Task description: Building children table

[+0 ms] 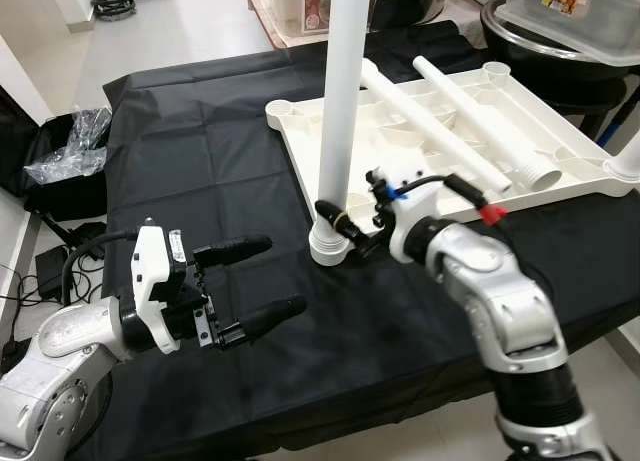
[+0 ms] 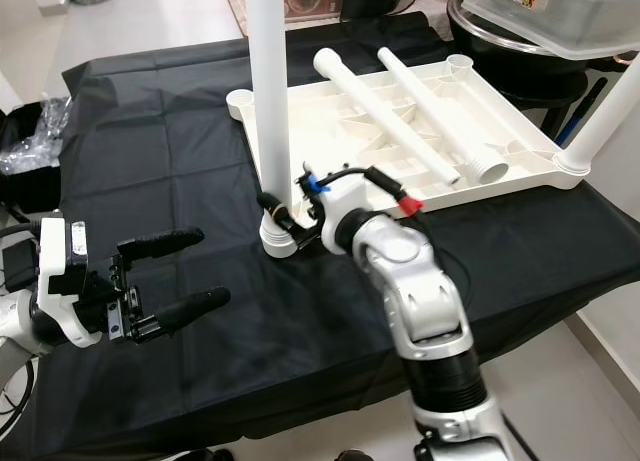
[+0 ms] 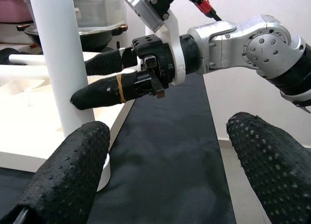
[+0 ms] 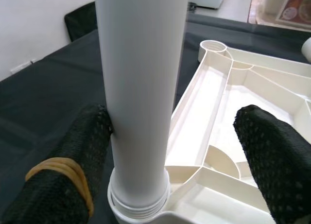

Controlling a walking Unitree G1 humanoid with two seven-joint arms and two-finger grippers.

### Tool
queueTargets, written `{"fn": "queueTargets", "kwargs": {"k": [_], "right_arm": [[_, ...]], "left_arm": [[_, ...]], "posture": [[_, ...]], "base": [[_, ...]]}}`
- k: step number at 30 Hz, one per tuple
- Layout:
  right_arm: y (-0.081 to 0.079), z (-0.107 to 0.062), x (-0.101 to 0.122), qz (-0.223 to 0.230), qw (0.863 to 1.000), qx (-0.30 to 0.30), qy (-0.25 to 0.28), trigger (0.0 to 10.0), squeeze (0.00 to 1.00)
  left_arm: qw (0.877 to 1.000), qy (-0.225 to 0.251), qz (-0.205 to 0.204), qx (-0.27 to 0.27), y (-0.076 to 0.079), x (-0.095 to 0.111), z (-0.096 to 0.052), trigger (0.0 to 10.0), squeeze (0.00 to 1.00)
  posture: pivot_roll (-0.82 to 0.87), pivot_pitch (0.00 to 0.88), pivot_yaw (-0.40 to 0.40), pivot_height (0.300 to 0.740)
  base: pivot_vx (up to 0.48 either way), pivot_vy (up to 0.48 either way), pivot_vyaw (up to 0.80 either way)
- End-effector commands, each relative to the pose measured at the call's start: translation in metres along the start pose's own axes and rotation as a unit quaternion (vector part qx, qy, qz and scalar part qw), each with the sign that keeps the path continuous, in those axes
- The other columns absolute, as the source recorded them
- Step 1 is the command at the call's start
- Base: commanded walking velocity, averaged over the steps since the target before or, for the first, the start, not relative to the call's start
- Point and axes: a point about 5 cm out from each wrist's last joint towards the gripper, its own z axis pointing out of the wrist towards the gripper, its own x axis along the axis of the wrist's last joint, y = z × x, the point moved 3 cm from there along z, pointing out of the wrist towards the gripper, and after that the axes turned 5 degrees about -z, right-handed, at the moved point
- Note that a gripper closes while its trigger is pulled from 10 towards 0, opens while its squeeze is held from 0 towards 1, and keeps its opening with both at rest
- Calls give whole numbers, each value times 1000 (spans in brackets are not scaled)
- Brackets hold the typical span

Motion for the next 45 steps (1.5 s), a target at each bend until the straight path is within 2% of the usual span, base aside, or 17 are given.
{"fn": "queueTargets", "kwargs": {"k": [1, 5, 6, 8, 9, 12, 17, 18, 19, 26, 30, 32, 35, 36, 40, 41, 45], "right_arm": [[-3, -1, -3, 7, 999, 40, 2, 10000, 1000], [-4, -2, -3, 10, 998, 59, 3, 10000, 1000], [-8, -1, -8, 12, 994, 104, 2, 10000, 561], [-11, -1, -12, 14, 991, 134, 1, 10000, 561], [-7, 4, -12, 16, 991, 134, 5, 10000, 0], [-1, 9, -11, 19, 992, 122, 12, 10000, 0], [-2, 27, 12, 15, 987, 148, 57, 10000, 0], [-2, 28, 13, 13, 987, 151, 57, 9294, 0], [-3, 28, 13, 11, 986, 157, 59, 0, 0], [-3, 24, 10, -4, 985, 163, 46, 0, 0], [-7, 28, 3, -10, 997, 77, 24, 0, 0], [-9, 29, 2, -7, 998, 65, 22, 0, 0], [-7, 32, -4, 2, 1000, -9, -1, 0, 0], [-7, 32, -4, 2, 1000, -9, -1, 0, 0], [-11, 30, -18, 27, 994, -95, -45, 0, 0], [-11, 30, -18, 27, 994, -95, -45, 0, 0], [-27, 26, -28, 62, 985, -148, -66, 0, 0]], "left_arm": [[1000, -10, -4, -4, 1, -4, 0, 10000, 0], [1000, -10, -4, -4, 1, -4, 0, 10000, 0], [1000, -10, -6, -5, 2, -4, 1, 10000, 0], [1000, -10, -7, -5, 3, -4, 1, 10000, 0], [1000, -10, -7, -6, 4, -4, 1, 10000, 0], [1000, -10, -8, -7, 4, -4, 1, 10000, 0], [1000, -12, -6, -4, 4, -3, -2, 10000, 0], [1000, -12, -6, -4, 4, -3, -2, 10000, 0], [1000, -12, -6, -3, 4, -2, -3, 10000, 0], [1000, -14, -4, 2, 3, -2, -5, 10000, 0], [1000, -13, -3, 7, 1, -2, -5, 10000, 0], [1000, -13, -3, 7, 1, -3, -5, 10000, 0], [1000, -13, -3, 7, 1, -3, -4, 10000, 0], [1000, -13, -3, 7, 1, -3, -4, 10000, 0], [1000, -11, -4, 7, 0, -3, -3, 10000, 0], [1000, -11, -4, 7, 0, -3, -3, 10000, 0], [1000, -10, -5, 4, 0, -4, -1, 10000, 0]], "posture": [[-36, 166, -1, 740], [-36, 166, -1, 740], [-32, 168, 0, 740], [-30, 167, -1, 740], [-29, 171, 2, 740], [-30, 170, 2, 740], [-20, 172, 1, 740], [-20, 172, 1, 740], [-15, 175, -1, 740], [-18, 180, -2, 740], [-27, 180, -2, 740], [-27, 180, -2, 740], [-28, 181, -2, 740], [-28, 181, -2, 740], [-31, 177, -5, 740], [-31, 177, -5, 740], [-32, 175, -2, 740]], "base": [[0, 0, 0], [0, 0, 0], [0, 0, 0], [0, 0, 0], [0, 0, 0], [0, 0, 0], [0, 0, 0], [0, 0, 0], [0, 0, 0], [0, 0, 0], [0, 0, 0], [0, 0, 0], [0, 0, 0], [0, 0, 0], [0, 0, 0], [0, 0, 0], [0, 0, 0]]}}
